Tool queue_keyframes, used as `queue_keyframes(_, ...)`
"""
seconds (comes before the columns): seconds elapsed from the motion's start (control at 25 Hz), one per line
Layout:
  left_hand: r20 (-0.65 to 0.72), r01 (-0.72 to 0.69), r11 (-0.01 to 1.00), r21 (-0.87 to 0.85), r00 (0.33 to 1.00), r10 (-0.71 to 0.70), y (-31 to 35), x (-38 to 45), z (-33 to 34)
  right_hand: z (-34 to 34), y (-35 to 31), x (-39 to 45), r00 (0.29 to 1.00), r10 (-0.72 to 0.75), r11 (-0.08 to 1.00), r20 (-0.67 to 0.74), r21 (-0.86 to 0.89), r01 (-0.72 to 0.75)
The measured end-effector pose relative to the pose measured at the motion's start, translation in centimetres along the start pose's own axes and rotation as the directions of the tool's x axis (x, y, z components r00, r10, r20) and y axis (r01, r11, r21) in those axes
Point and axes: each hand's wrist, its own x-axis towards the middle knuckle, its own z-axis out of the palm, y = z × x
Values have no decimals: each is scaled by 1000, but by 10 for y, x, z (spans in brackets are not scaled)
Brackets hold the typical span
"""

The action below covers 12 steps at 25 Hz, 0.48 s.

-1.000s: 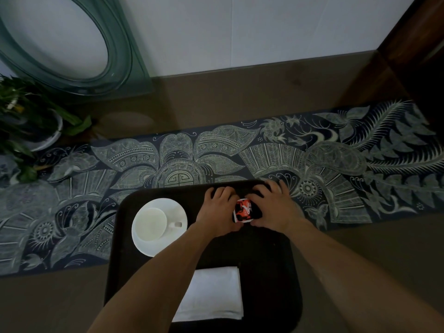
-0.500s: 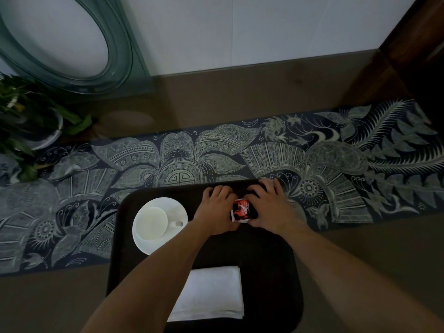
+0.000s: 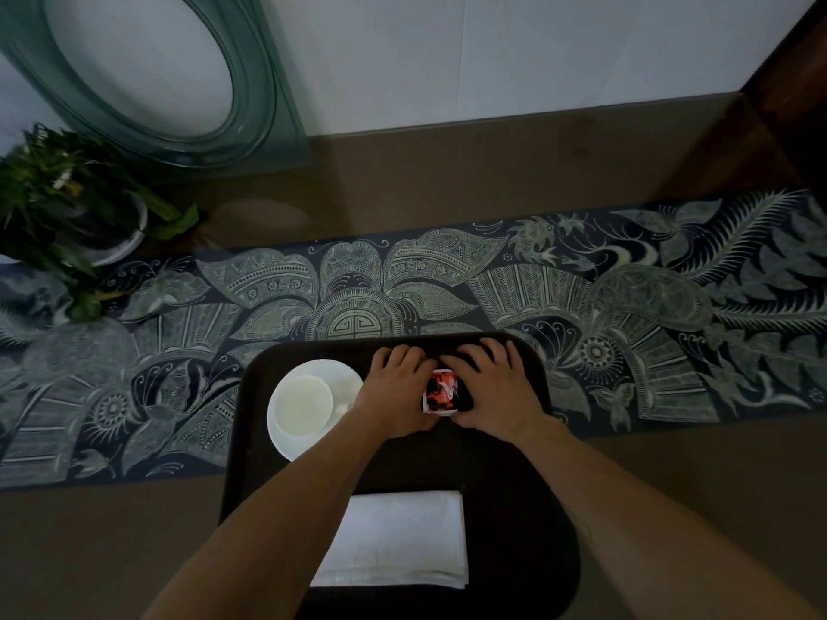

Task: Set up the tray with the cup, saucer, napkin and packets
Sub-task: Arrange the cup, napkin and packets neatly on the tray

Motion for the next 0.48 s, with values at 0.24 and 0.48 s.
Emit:
queue_keyframes(0.24,-11,15,1000,-13,1000,-15,1,-4,2,1,-2,-3,1000,-8,999,-14,-44,7)
queue_keyframes(0.48,7,36,998,-43,999,-36,2,-3,2,-1,0,-2,1000,-4,998,-8,-59,4)
